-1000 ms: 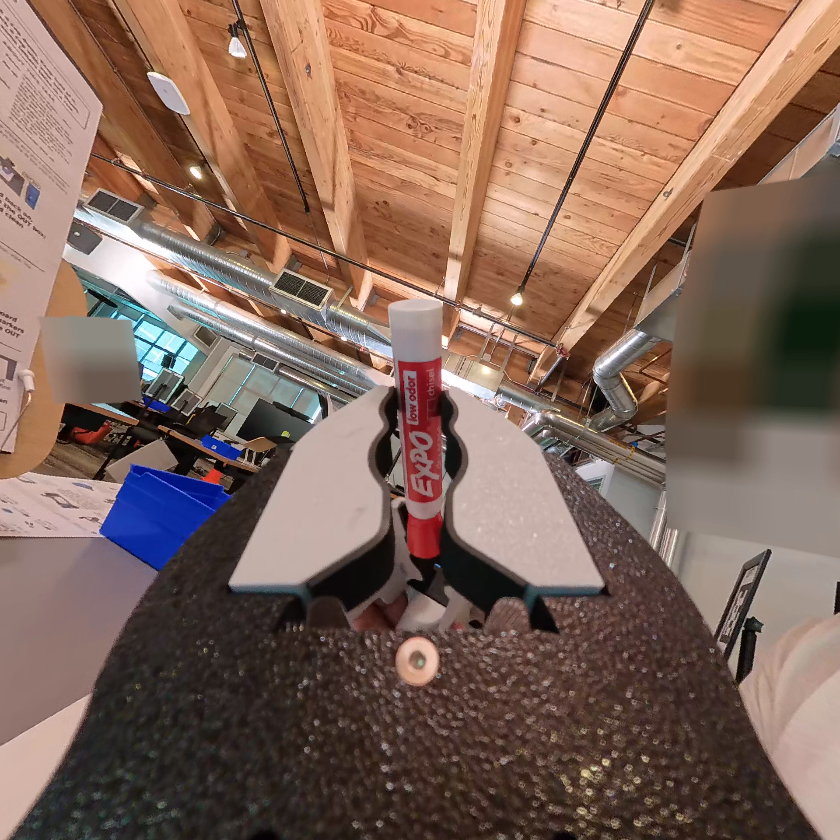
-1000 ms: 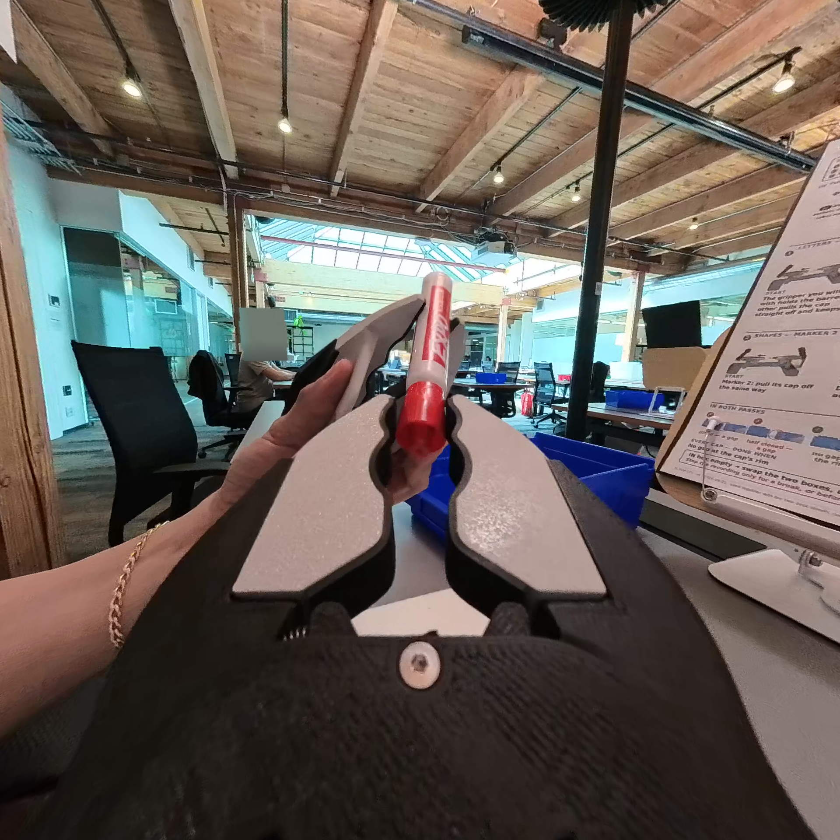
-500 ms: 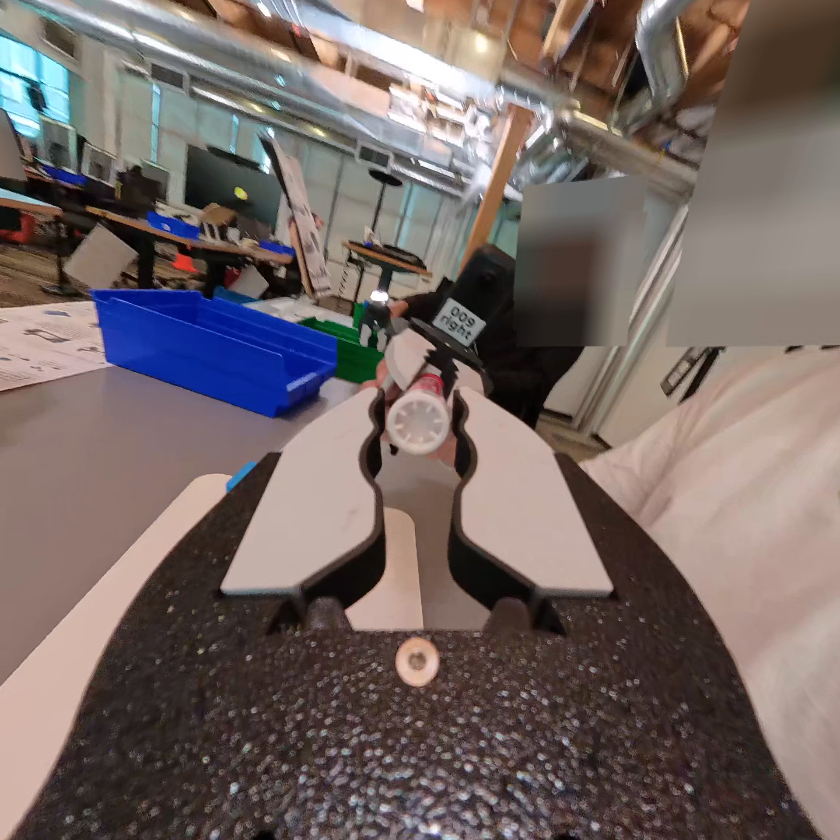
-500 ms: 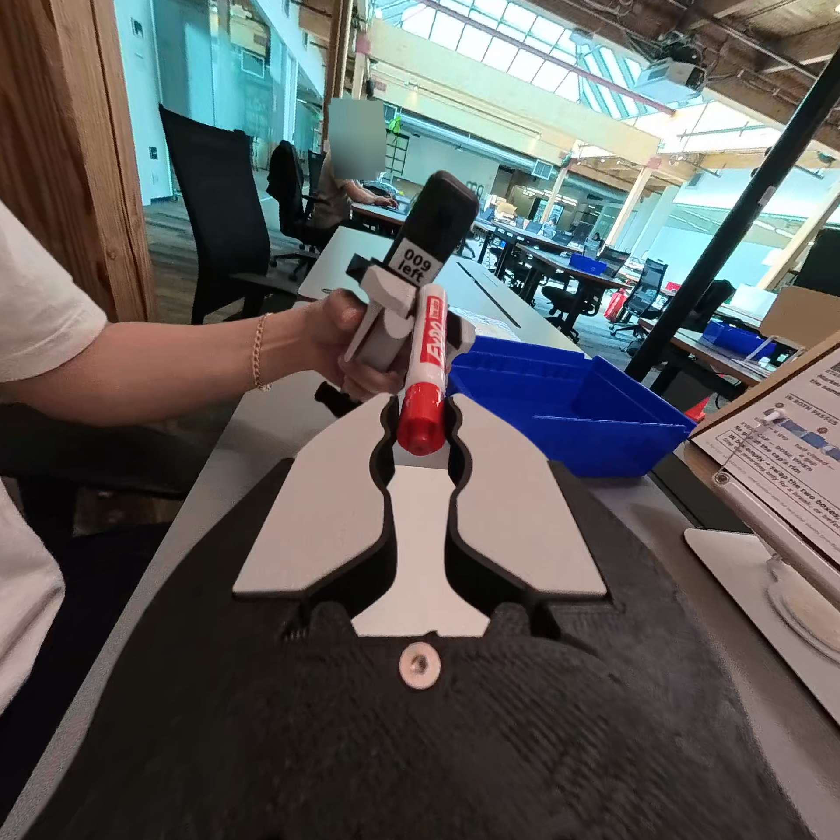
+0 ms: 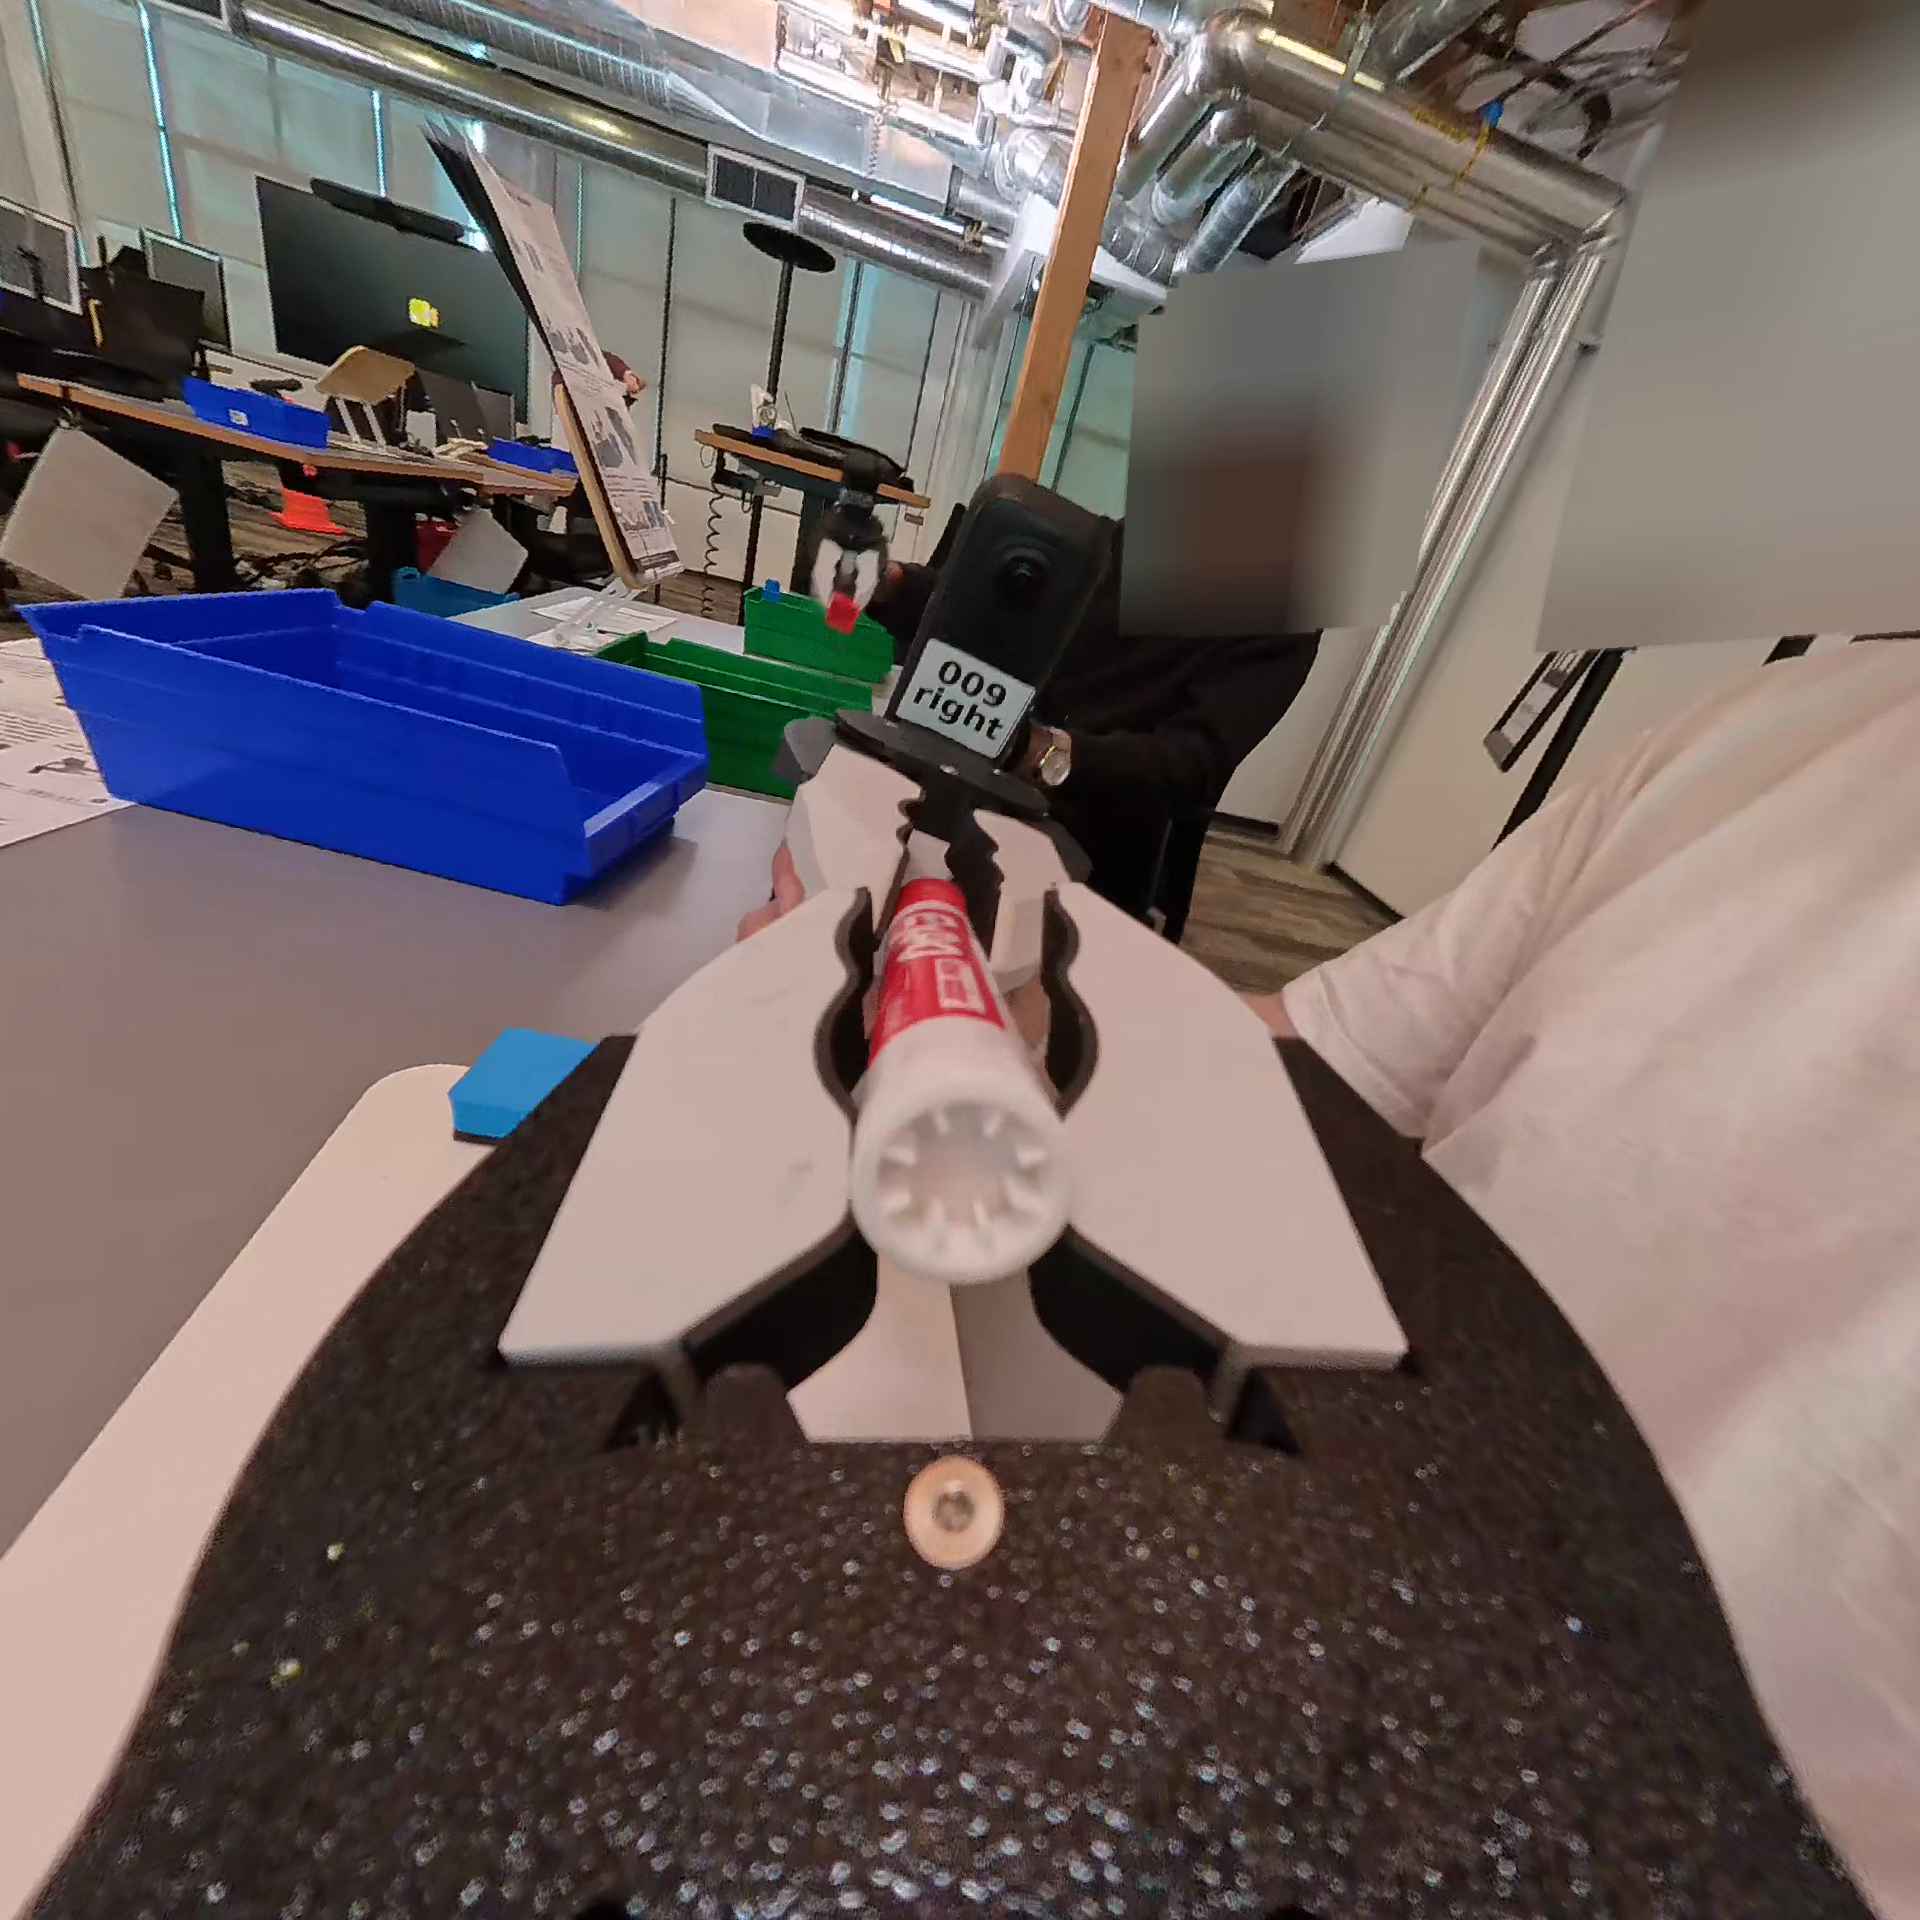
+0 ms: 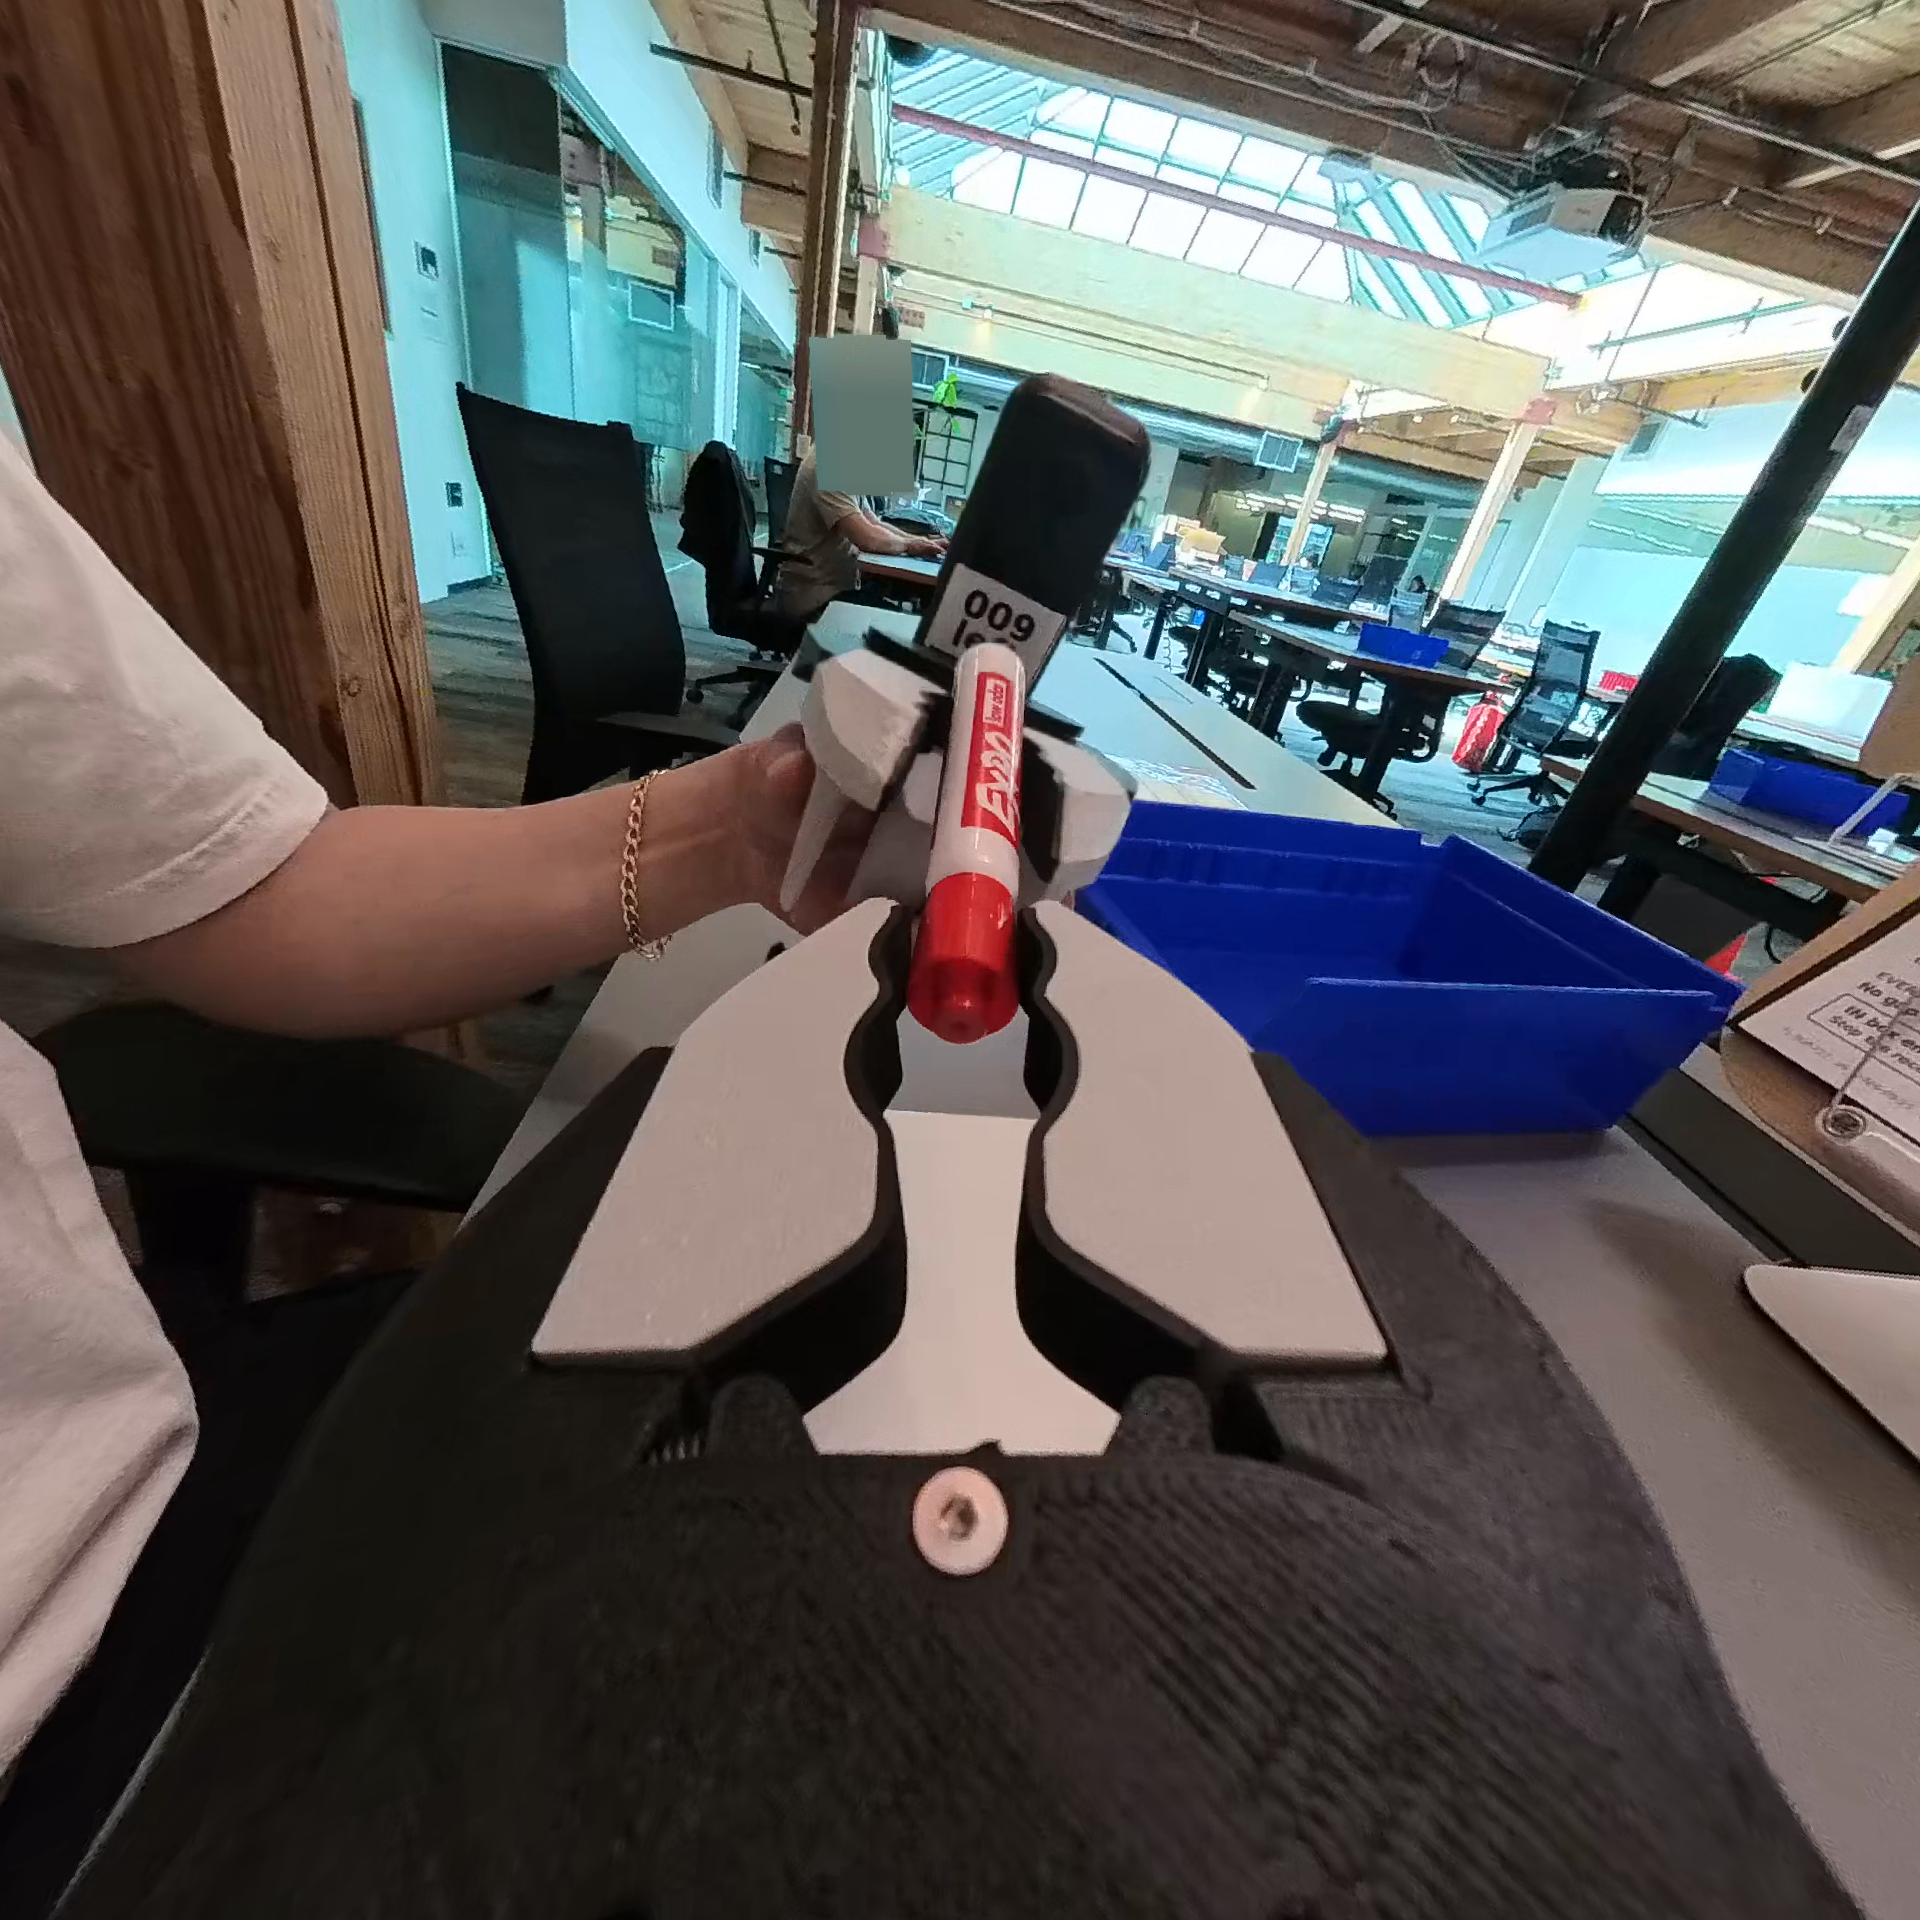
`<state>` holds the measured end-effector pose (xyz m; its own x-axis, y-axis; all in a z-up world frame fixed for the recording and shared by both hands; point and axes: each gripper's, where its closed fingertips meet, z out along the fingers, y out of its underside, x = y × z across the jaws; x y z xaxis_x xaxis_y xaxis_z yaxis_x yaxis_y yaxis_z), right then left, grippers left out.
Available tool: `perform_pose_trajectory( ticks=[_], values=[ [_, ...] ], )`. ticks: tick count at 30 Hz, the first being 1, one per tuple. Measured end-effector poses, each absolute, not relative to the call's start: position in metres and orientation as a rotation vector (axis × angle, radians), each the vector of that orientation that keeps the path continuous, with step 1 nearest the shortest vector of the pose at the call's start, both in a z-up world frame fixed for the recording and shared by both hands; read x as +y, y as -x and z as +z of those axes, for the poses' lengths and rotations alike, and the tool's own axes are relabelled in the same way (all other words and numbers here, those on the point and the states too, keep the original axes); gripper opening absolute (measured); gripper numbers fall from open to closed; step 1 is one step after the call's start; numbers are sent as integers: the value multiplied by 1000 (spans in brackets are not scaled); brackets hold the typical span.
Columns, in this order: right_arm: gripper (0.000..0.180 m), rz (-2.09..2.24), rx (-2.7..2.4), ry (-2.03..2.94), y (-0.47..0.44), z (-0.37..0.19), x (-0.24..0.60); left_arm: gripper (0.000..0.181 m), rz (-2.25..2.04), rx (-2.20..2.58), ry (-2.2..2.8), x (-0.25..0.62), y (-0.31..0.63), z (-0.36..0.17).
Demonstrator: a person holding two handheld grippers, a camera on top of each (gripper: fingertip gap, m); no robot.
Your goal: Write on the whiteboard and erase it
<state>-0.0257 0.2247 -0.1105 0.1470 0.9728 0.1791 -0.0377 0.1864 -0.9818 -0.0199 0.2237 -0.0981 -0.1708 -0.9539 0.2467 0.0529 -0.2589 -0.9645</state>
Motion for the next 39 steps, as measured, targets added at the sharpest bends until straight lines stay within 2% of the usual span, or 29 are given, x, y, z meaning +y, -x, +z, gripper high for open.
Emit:
perform_pose_trajectory(
  ticks=[9,20,25,29,34,39],
  values=[
    [20,942,-1214,1164,30,-116,227,24,-1344,1184,1280,233,24,-108],
    [20,1042,-1157,1236,29,-123,232,19,-1371,1145,1290,233,24,-113],
    [20,639,-1293,1235,27,-132,237,19,-1397,1127,1309,234,22,-119],
    [20,107,-1466,1240,20,-154,254,19,-1147,1179,1361,242,17,-134],
    [20,814,-1340,1419,27,-154,234,19,-1114,1257,1300,232,19,-134],
    [20,945,-1313,1372,26,-148,230,19,-1272,1174,1320,233,18,-133]
  ],
)
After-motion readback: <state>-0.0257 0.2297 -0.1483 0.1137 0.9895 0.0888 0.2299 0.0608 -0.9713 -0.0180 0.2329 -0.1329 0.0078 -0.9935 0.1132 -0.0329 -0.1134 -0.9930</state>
